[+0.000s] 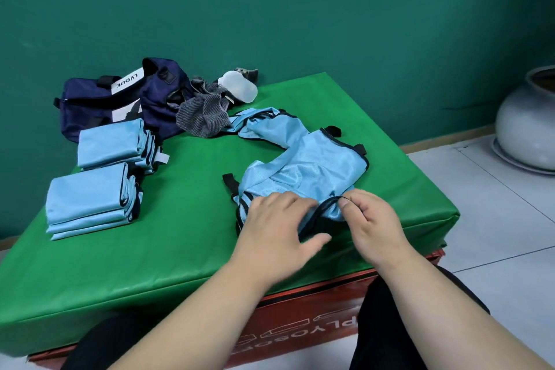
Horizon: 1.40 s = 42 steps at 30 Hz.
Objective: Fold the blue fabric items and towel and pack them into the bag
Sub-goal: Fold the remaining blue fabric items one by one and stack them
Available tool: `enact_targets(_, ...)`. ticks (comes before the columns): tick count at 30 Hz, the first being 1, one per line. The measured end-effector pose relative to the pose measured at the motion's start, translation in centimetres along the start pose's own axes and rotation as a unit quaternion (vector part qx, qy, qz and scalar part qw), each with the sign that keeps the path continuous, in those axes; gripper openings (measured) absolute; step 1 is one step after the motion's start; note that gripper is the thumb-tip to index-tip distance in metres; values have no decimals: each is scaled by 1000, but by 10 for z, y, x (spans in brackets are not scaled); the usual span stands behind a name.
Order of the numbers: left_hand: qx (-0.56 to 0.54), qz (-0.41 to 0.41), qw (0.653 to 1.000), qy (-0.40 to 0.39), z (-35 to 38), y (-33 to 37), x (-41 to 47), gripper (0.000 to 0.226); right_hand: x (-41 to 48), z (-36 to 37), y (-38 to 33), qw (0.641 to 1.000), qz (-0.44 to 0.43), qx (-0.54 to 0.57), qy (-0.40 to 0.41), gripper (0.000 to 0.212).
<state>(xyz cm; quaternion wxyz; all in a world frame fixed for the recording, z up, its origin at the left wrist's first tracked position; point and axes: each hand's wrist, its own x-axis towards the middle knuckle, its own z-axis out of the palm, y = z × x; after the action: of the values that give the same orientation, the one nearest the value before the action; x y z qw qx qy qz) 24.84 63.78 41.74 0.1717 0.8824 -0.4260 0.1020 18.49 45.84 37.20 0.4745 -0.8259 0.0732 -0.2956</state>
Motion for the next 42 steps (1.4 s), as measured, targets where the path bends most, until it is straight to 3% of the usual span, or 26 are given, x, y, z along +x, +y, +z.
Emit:
enact_targets(5,23,-8,1000,6,13,4,13,20,-2,-5,-1,1000,-17,2,-4,42)
enact_targets(9,-38,-28,999,-7,-1,3,19,26,-4,-10,-2,999,-28,-22,-18,38)
enact_targets(12,-61,-21,998,-11,-20,2,22,30,-7,-9,-7,997,0,-73,-29,20)
enact_targets(16,-37,-6,998,-42,-54,-5,29,28,-2,-6,-30,985,-94,-140,20,13)
enact_targets(21,17,-7,999,-37,-117,-15,45,30,33,-22,-83,984,-106,-144,21,7)
enact_targets(27,81,-2,996,39,-226,-23,70,36,103,-60,-196,973,-125,-194,-20,10)
enact_targets(30,93,-15,993,70,-285,-23,80,44,135,-76,-261,982,-92,-158,-54,13)
enact_targets(34,93,-51,987,120,-351,-31,86,27,158,-92,-326,983,-71,-103,-131,9)
enact_targets(42,164,-54,976,134,-409,-44,84,17,161,-80,-340,975,-50,-168,-134,21)
